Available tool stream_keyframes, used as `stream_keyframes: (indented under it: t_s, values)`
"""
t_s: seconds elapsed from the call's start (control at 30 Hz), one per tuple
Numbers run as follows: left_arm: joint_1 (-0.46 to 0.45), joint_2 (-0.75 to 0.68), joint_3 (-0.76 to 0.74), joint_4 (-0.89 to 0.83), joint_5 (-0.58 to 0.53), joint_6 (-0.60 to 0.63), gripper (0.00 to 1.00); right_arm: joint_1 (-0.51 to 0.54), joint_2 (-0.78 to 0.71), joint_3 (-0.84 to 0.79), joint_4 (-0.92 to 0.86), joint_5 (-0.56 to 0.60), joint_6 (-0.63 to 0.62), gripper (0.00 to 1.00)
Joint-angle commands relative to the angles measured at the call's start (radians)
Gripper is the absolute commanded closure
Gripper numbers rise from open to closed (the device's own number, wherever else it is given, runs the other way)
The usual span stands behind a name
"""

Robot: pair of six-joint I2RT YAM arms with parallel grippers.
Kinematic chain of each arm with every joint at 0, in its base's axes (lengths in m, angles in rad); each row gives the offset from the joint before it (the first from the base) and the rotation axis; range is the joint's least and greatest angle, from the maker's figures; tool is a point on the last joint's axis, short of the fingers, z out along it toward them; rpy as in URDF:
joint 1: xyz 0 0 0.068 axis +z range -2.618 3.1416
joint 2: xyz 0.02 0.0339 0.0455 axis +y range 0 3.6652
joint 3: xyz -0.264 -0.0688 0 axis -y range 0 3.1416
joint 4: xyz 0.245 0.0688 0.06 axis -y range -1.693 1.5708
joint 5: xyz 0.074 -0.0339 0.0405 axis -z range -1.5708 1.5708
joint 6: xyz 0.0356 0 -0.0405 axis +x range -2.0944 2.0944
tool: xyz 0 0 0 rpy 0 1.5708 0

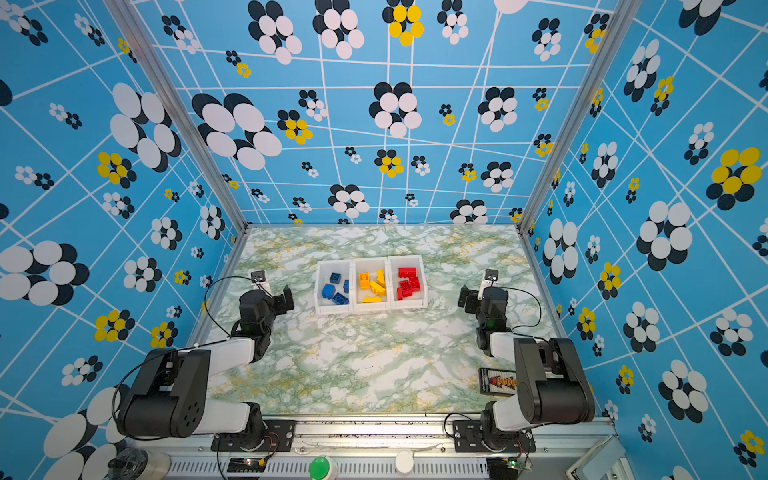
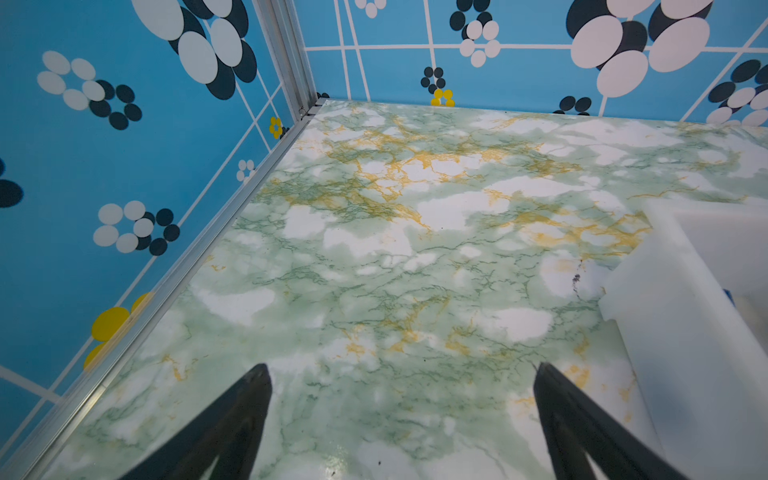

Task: Sort the legos into containers by color

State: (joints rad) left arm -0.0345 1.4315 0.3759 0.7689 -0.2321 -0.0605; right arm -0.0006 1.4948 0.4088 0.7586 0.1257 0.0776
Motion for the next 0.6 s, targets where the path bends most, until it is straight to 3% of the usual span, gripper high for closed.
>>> stream_keyframes:
  t_s: [0.0, 0.57]
  values:
    - [0.008, 0.044, -0.016, 0.132, 0.014, -0.008, 0.00, -0.005, 0.034, -0.025, 0.125, 0.015, -0.017, 0.01]
    - [0.000, 0.115, -0.020, 0.199, 0.072, 0.018, 0.01, -0.001, 0.043, -0.025, 0.133, 0.012, -0.023, 0.01]
